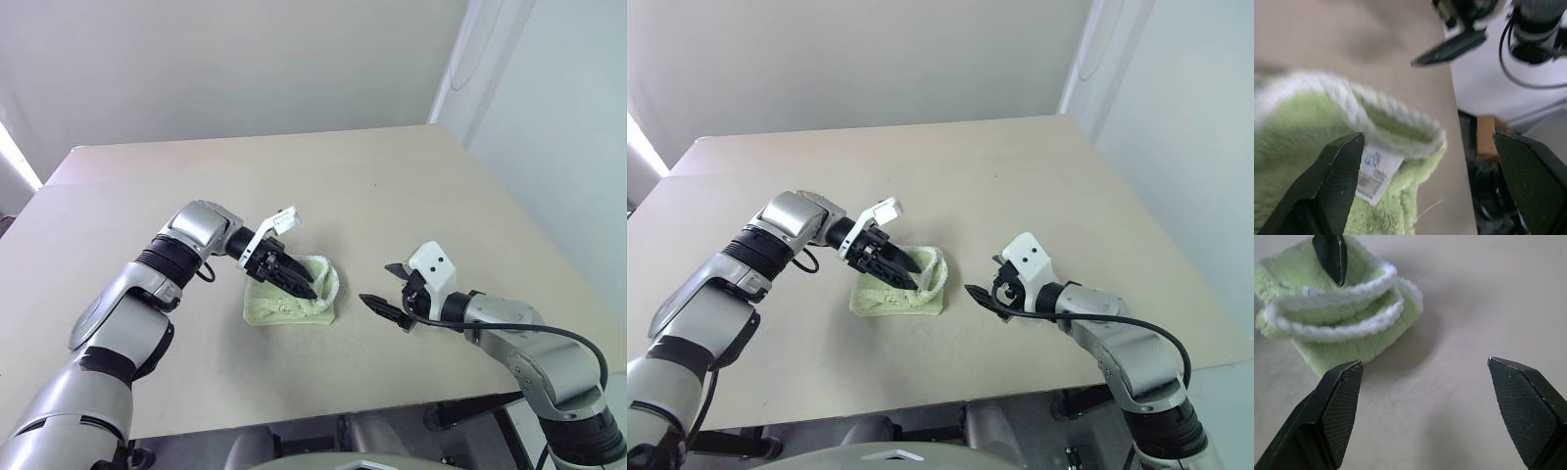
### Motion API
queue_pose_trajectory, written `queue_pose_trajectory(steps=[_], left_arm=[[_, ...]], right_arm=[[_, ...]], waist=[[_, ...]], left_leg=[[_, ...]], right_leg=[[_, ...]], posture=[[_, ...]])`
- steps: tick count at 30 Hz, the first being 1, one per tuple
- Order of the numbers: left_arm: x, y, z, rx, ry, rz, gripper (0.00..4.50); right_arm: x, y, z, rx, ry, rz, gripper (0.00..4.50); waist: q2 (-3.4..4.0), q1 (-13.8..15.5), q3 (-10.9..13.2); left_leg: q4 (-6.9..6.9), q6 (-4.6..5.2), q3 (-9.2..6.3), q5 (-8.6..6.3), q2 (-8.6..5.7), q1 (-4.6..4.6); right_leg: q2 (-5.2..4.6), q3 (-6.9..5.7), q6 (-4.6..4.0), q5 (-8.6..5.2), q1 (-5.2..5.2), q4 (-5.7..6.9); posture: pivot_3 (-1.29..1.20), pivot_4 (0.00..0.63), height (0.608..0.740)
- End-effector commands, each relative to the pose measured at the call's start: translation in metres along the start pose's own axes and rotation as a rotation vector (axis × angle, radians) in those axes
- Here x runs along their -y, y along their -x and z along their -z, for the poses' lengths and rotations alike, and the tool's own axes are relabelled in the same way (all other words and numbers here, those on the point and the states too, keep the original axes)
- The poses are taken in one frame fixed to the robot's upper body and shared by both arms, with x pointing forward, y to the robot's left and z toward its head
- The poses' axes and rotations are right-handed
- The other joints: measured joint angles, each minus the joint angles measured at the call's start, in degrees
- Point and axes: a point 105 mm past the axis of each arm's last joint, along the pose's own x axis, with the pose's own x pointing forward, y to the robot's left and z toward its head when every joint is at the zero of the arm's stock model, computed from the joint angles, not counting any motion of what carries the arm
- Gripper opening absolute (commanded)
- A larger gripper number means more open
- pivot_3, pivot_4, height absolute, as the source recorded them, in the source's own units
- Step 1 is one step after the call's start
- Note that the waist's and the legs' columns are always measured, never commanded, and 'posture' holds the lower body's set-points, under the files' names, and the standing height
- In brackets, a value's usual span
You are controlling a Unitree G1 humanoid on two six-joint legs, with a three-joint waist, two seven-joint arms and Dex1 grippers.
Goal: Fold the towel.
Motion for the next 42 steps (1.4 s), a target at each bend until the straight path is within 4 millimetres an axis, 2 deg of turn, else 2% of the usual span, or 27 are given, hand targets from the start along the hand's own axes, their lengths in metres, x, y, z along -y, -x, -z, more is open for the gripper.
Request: queue_pose_trajectory(steps=[1,5,7,10,13,17,22,25,31,37,42], left_arm=[[0.001,0.037,-0.032,0.116,-0.158,-0.145,4.47],[-0.015,0.068,-0.025,0.177,-0.320,-0.351,4.47],[-0.018,0.076,-0.016,0.221,-0.380,-0.395,4.47],[-0.022,0.076,0.009,0.169,-0.422,-0.432,4.47],[-0.022,0.070,0.015,0.233,-0.454,-0.458,4.47],[-0.022,0.055,0.022,0.247,-0.496,-0.475,4.47],[-0.023,0.046,0.033,0.213,-0.507,-0.477,4.47],[-0.022,0.038,0.048,0.158,-0.517,-0.451,4.47],[-0.025,0.025,0.062,0.123,-0.522,-0.423,4.47],[-0.033,0.019,0.069,0.103,-0.535,-0.430,4.47],[-0.037,0.015,0.068,0.118,-0.537,-0.439,4.47]], right_arm=[[0.000,-0.004,-0.039,0.148,-0.004,-0.037,4.27],[-0.008,-0.015,-0.060,0.203,-0.024,-0.110,4.27],[-0.013,-0.022,-0.068,0.221,-0.040,-0.152,4.27],[-0.022,-0.034,-0.073,0.218,-0.036,-0.208,4.27],[-0.034,-0.047,-0.072,0.200,-0.031,-0.270,4.27],[-0.052,-0.067,-0.064,0.161,-0.038,-0.349,4.27],[-0.059,-0.078,-0.039,0.083,-0.052,-0.382,4.27],[-0.056,-0.083,-0.023,0.037,-0.048,-0.362,4.27],[-0.040,-0.087,-0.013,0.013,-0.047,-0.276,4.27],[-0.033,-0.086,0.006,-0.054,0.033,-0.225,4.27],[-0.035,-0.084,0.020,-0.099,0.102,-0.223,4.27]], waist=[[0.01,-0.16,0.01],[0.08,-0.07,-0.03],[0.15,0.07,-0.07],[0.15,0.11,-0.08],[0.11,0.46,-0.06],[0.09,1.26,-0.07],[0.10,1.34,-0.07],[0.10,1.21,-0.07],[0.10,1.27,-0.07],[0.11,1.31,-0.08],[0.11,1.29,-0.08]], left_leg=[[0.00,0.00,0.00,0.00,0.00,0.00],[-0.05,0.00,-0.02,0.00,0.04,0.05],[-0.07,0.00,-0.06,0.00,0.06,0.08],[-0.04,0.00,-0.04,0.00,0.06,0.08],[0.02,0.00,-0.04,0.00,0.05,0.00],[0.12,0.00,-0.04,0.00,0.04,-0.02],[0.40,0.00,-0.05,0.00,0.04,-0.03],[0.57,0.00,-0.04,0.00,0.05,0.00],[0.79,0.00,-0.04,0.00,0.05,0.03],[0.80,0.00,-0.04,0.00,0.05,0.03],[0.80,0.00,-0.03,0.00,0.05,0.02]], right_leg=[[0.00,0.00,0.00,0.00,0.00,0.01],[0.03,-0.01,-0.02,0.03,0.02,0.08],[0.04,-0.05,-0.01,0.05,0.02,0.08],[0.00,-0.05,0.08,0.18,-0.02,0.06],[-0.04,-0.07,0.00,0.27,-0.14,0.02],[-0.06,-0.09,0.01,0.29,-0.13,0.03],[-0.04,-0.10,0.03,0.28,-0.06,0.09],[-0.04,-0.09,0.11,0.20,0.05,0.09],[-0.02,-0.09,0.09,0.29,0.12,0.14],[-0.02,-0.09,0.10,0.30,0.14,0.12],[-0.02,-0.08,0.10,0.30,0.14,0.10]], posture=[[0.00,0.000,0.712],[0.00,0.000,0.712],[0.00,0.000,0.712],[0.00,0.000,0.712],[0.00,0.000,0.712],[0.00,0.000,0.712],[0.00,0.000,0.712],[0.00,0.000,0.712],[0.00,0.000,0.712],[0.00,0.000,0.712],[0.00,0.000,0.712]])
